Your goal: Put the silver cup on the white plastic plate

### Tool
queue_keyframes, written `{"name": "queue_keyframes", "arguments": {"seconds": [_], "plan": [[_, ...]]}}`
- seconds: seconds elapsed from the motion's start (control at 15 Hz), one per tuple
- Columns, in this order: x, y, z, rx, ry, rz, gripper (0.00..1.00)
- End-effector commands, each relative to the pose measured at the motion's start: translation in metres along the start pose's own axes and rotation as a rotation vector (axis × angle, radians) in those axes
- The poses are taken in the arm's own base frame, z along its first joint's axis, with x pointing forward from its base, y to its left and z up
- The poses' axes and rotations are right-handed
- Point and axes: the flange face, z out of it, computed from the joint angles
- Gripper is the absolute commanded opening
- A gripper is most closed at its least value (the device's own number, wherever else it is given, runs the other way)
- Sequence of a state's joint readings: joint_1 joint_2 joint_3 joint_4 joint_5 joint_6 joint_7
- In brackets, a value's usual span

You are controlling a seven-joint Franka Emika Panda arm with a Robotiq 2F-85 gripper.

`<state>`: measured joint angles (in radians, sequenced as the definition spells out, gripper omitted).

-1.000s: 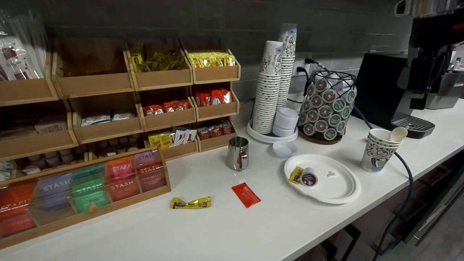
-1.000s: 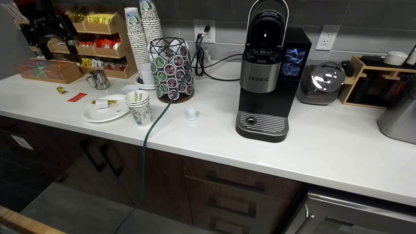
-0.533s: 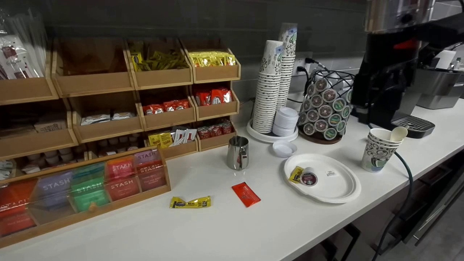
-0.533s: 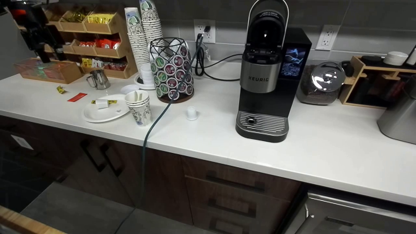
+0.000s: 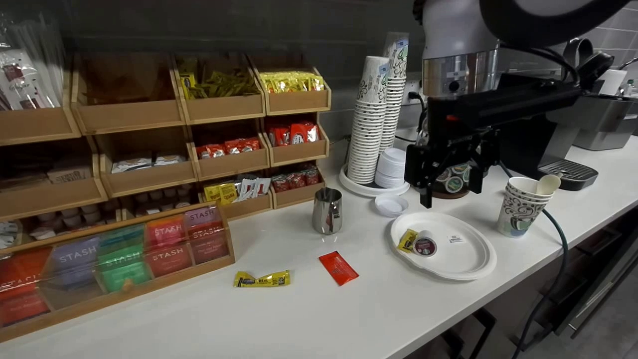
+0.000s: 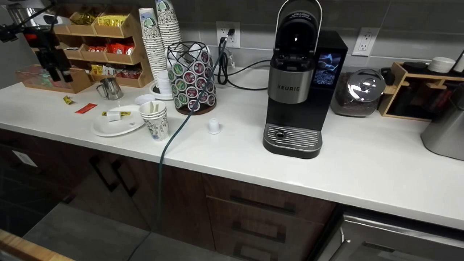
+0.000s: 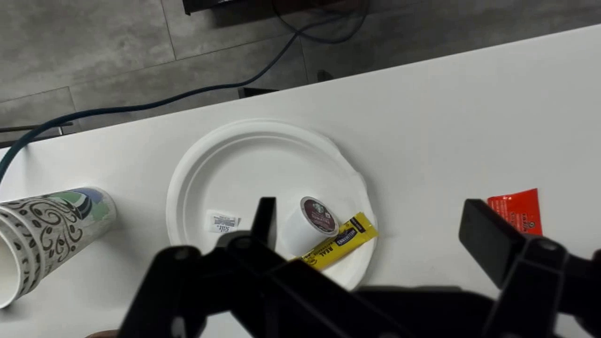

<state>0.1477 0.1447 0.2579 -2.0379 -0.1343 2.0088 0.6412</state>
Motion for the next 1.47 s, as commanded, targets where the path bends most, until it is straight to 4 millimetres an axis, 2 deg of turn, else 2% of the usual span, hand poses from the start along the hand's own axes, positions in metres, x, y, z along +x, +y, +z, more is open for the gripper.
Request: {"name": "queue_keyframes", "arguments": {"seconds": [0.0,0.07,0.33,0.6,0.87,1.2,1.33,1.4], "plan": [[0.002,0.0,-0.001,0.0,-0.002,0.001,1.0],[0.008,-0.013,0.0,0.113,0.04,0.03,1.0],[0.02,-0.061,0.009,0.33,0.173,0.014,1.0],[0.031,-0.096,0.046,0.363,0.304,-0.064,1.0],[0.041,-0.106,0.074,0.265,0.331,-0.092,1.0],[0.068,-0.12,0.076,0.235,0.405,-0.088,0.98],[0.078,-0.124,0.078,0.225,0.415,-0.086,0.95],[0.085,-0.125,0.081,0.213,0.427,-0.076,0.91]]}}
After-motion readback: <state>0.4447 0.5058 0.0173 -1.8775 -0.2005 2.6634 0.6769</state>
